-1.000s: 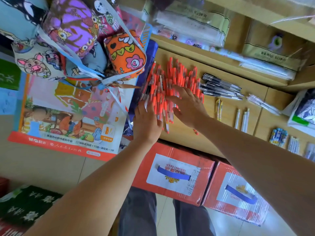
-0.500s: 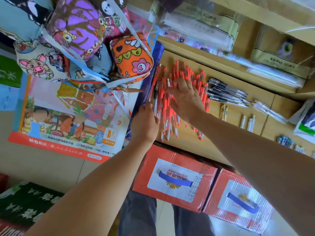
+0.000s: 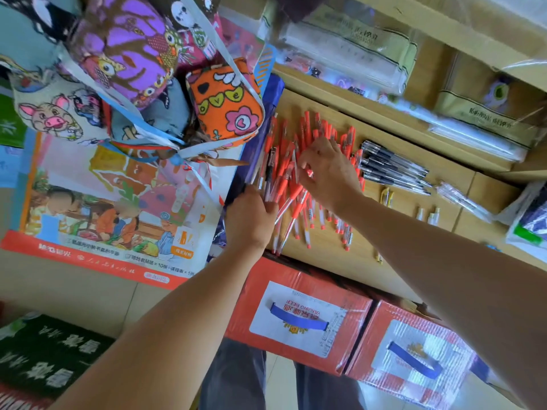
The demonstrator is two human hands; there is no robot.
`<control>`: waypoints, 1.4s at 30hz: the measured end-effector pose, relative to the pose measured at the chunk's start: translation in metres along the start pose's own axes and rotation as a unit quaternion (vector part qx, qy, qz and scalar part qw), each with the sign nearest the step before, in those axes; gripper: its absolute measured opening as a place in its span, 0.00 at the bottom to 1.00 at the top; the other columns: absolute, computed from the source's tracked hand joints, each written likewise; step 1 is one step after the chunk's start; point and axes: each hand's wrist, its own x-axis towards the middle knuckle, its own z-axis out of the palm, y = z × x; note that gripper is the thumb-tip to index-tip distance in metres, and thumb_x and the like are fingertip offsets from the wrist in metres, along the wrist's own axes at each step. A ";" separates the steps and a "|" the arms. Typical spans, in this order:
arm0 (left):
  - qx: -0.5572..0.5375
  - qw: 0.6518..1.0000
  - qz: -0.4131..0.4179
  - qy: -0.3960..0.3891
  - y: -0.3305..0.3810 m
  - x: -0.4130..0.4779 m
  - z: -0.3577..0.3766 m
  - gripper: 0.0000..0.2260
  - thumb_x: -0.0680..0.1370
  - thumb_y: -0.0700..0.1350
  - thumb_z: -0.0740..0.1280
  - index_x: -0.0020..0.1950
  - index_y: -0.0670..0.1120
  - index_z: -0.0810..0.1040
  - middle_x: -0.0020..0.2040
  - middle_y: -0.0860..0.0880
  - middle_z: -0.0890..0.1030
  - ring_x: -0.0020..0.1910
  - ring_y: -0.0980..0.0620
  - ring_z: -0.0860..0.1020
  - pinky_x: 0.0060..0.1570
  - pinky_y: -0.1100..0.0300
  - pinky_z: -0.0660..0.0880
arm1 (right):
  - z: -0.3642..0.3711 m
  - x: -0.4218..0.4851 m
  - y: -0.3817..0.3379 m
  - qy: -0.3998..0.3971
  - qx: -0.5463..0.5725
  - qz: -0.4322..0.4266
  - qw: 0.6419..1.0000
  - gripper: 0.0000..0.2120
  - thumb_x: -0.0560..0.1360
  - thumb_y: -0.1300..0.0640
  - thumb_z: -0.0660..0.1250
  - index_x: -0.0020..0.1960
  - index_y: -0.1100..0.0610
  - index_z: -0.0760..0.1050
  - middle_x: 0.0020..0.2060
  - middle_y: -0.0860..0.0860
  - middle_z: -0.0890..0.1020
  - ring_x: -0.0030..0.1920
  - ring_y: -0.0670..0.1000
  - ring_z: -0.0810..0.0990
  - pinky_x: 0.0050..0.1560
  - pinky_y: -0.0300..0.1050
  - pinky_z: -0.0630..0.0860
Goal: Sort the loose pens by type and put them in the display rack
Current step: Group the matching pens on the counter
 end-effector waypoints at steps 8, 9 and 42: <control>-0.056 0.998 -0.007 0.005 -0.004 -0.008 0.002 0.10 0.78 0.45 0.63 0.56 0.40 0.74 0.46 0.45 0.82 0.46 0.46 0.81 0.45 0.54 0.77 | 0.004 0.024 -0.014 -0.082 -0.096 0.037 0.991 0.31 0.76 0.50 0.66 0.76 0.48 0.57 0.64 0.59 0.65 0.67 0.60 0.65 0.52 0.55 0.77; -0.065 0.998 -0.007 0.005 -0.005 -0.009 0.003 0.10 0.78 0.44 0.63 0.55 0.40 0.74 0.47 0.45 0.82 0.46 0.46 0.81 0.45 0.55 0.77 | 0.004 0.025 -0.014 -0.087 -0.099 0.040 0.991 0.33 0.76 0.50 0.67 0.76 0.48 0.56 0.66 0.59 0.64 0.68 0.60 0.64 0.53 0.55 0.77; -0.171 0.984 -0.023 -0.038 -0.017 -0.015 0.012 0.07 0.79 0.43 0.63 0.53 0.40 0.73 0.45 0.44 0.82 0.43 0.45 0.82 0.45 0.52 0.78 | 0.008 0.007 -0.015 -0.029 -0.088 0.070 0.993 0.12 0.72 0.48 0.71 0.49 0.56 0.82 0.60 0.55 0.71 0.57 0.55 0.72 0.50 0.54 0.78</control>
